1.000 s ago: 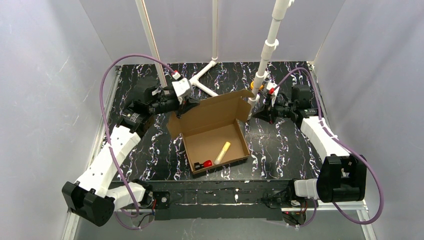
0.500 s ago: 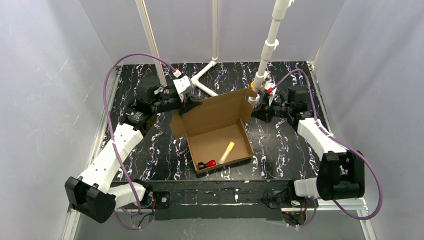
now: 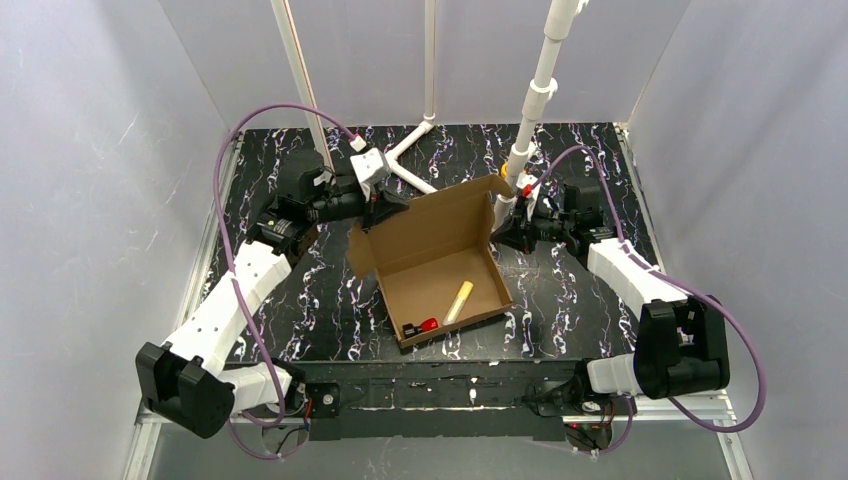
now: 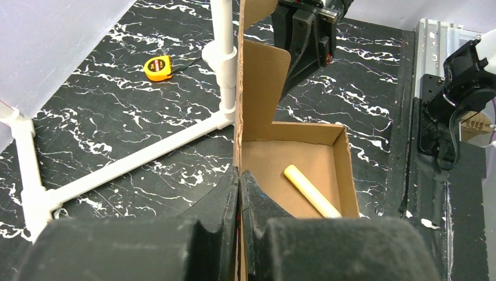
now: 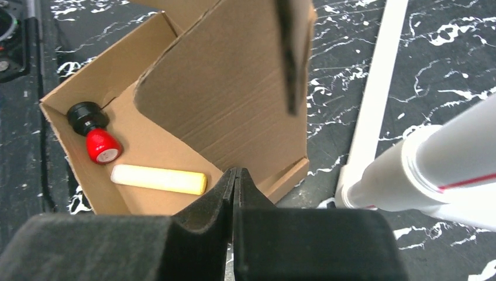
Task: Fold the paper box
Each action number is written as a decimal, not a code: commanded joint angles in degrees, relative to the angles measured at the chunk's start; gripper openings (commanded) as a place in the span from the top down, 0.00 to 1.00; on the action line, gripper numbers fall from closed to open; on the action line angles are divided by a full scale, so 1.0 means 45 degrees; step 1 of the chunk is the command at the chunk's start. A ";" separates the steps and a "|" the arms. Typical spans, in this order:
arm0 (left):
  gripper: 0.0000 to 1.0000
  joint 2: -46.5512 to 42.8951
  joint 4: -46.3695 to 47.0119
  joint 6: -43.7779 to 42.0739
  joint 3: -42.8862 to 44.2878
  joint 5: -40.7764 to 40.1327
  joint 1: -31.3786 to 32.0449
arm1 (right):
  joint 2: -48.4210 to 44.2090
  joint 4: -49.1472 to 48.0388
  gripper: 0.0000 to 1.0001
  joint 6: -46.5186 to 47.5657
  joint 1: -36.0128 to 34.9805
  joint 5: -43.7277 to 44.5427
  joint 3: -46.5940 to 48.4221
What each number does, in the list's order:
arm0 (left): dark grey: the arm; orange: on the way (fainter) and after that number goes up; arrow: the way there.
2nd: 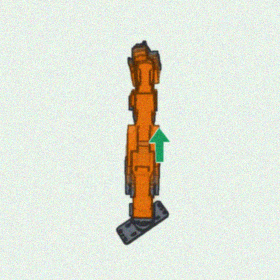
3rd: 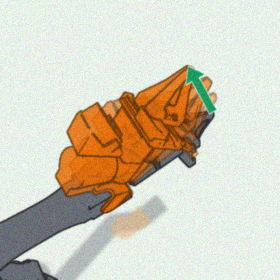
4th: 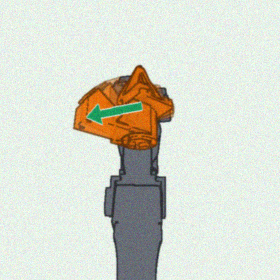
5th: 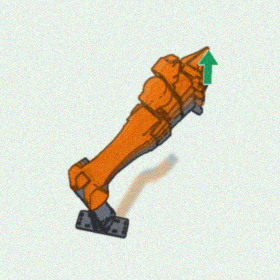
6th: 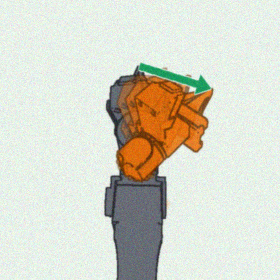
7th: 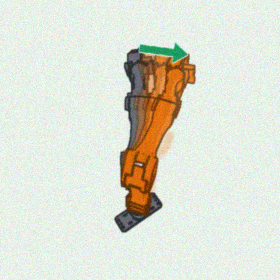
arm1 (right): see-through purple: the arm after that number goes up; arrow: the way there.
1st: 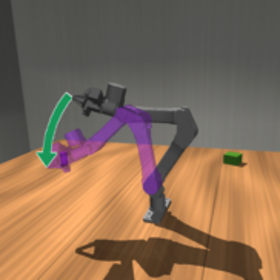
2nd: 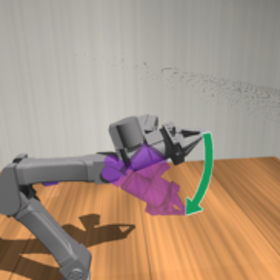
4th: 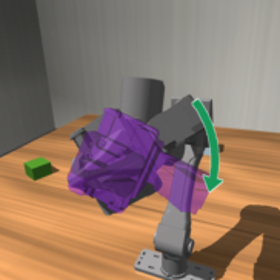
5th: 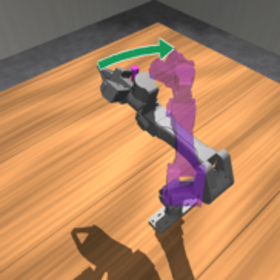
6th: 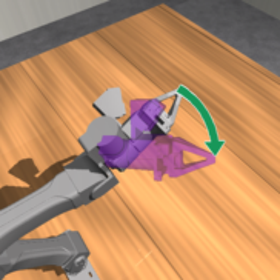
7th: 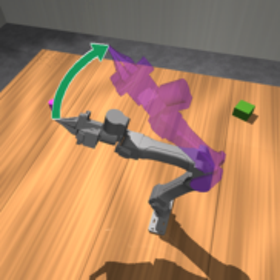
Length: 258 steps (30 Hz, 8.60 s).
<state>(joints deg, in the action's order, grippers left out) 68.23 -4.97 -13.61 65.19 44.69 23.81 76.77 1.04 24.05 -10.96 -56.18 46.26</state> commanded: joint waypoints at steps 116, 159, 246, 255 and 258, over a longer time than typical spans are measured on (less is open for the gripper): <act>0.86 -0.5181 0.2678 0.7778 -0.7114 -0.4004 -0.1268 | -0.0913 0.1911 0.99 0.0303 0.0698 0.2166 0.1759; 0.64 -0.2403 0.5405 0.6965 -0.8139 -0.0900 -0.1250 | -0.0831 0.1352 0.99 -0.0188 0.0698 0.0986 0.1129; 1.00 -0.1947 1.0060 0.1103 -0.9702 0.1229 -0.1827 | -0.1180 0.5610 0.50 0.3545 0.2294 -0.2697 0.2214; 1.00 -0.1744 0.9308 0.0510 -0.9284 0.2125 -0.1826 | -0.1041 -0.1054 0.99 -0.2923 0.2616 0.1936 0.0414; 1.00 -0.1674 0.9308 0.0593 -0.9233 0.2394 -0.1826 | -0.0833 -0.2298 0.99 -0.3710 0.1886 0.2630 -0.0128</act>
<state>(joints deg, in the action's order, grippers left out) 60.60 37.54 -9.89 21.91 52.07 15.59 72.36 4.43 17.76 1.06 -51.44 48.60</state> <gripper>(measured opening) 0.103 0.024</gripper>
